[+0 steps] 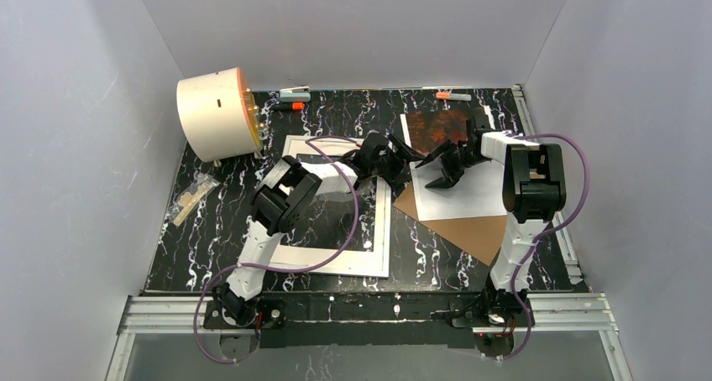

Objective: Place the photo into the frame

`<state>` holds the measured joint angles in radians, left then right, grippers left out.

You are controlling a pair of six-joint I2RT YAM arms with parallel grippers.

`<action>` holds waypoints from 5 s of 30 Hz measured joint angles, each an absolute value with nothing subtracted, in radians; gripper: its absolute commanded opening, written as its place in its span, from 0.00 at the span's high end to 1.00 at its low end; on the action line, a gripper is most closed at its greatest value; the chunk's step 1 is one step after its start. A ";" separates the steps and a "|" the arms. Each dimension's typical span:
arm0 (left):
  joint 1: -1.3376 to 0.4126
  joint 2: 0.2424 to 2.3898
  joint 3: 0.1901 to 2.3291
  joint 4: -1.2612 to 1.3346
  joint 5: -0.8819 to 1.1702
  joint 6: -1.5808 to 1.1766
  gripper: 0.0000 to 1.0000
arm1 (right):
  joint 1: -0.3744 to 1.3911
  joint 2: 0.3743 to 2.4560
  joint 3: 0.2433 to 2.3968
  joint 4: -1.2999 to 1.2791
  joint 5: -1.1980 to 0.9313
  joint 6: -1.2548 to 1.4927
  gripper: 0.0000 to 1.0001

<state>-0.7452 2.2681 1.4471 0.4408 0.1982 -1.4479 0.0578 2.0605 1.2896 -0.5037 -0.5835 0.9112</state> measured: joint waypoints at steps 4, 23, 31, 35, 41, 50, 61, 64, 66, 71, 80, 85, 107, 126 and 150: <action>-0.751 2.261 1.447 0.418 0.176 -1.444 0.23 | 0.058 2.061 1.286 -0.500 -0.587 0.917 0.26; -0.776 2.241 1.520 0.200 0.080 -1.330 0.28 | 0.059 2.061 1.276 -0.499 -0.591 0.913 0.33; -0.781 2.278 1.616 0.099 0.057 -1.225 0.36 | 0.064 2.043 1.296 -0.521 -0.570 0.897 0.33; -0.781 2.278 1.634 0.055 0.022 -1.156 0.36 | 0.101 2.032 1.351 -0.596 -0.464 0.841 0.30; -0.789 2.278 1.660 0.006 0.096 -1.004 0.36 | 0.110 1.987 1.427 -0.679 -0.140 0.698 0.23; -0.840 2.278 1.671 -0.043 0.244 -0.858 0.35 | -0.079 1.861 1.441 -0.673 0.223 0.530 0.10; -0.809 2.269 1.677 -0.107 0.300 -0.814 0.34 | -0.318 1.772 1.281 -0.651 0.233 0.434 0.02; -0.802 2.260 1.678 -0.139 0.305 -0.787 0.33 | -0.346 1.769 1.223 -0.632 0.217 0.416 0.03; -0.801 2.257 1.684 -0.159 0.308 -0.765 0.34 | -0.359 1.762 1.192 -0.620 0.213 0.415 0.03; -0.809 2.246 1.699 -0.221 0.290 -0.696 0.33 | -0.366 1.697 1.106 -0.588 0.213 0.440 0.04; -0.886 2.246 1.718 -0.237 0.212 -0.632 0.33 | -0.365 1.648 0.999 -0.516 0.110 0.505 0.06; -0.915 2.246 1.718 -0.210 0.191 -0.612 0.31 | -0.366 1.625 0.956 -0.475 0.041 0.521 0.10; -0.948 2.235 1.597 0.037 0.252 -0.575 0.34 | -0.357 1.526 0.890 -0.546 -0.167 0.587 0.15; -0.913 2.124 1.542 -0.226 0.199 -0.472 0.32 | -0.367 1.446 0.865 -0.630 0.043 0.599 0.13; -0.892 2.397 1.906 -0.131 0.296 -0.564 0.31 | -0.498 1.433 0.759 -0.498 -0.058 0.566 0.28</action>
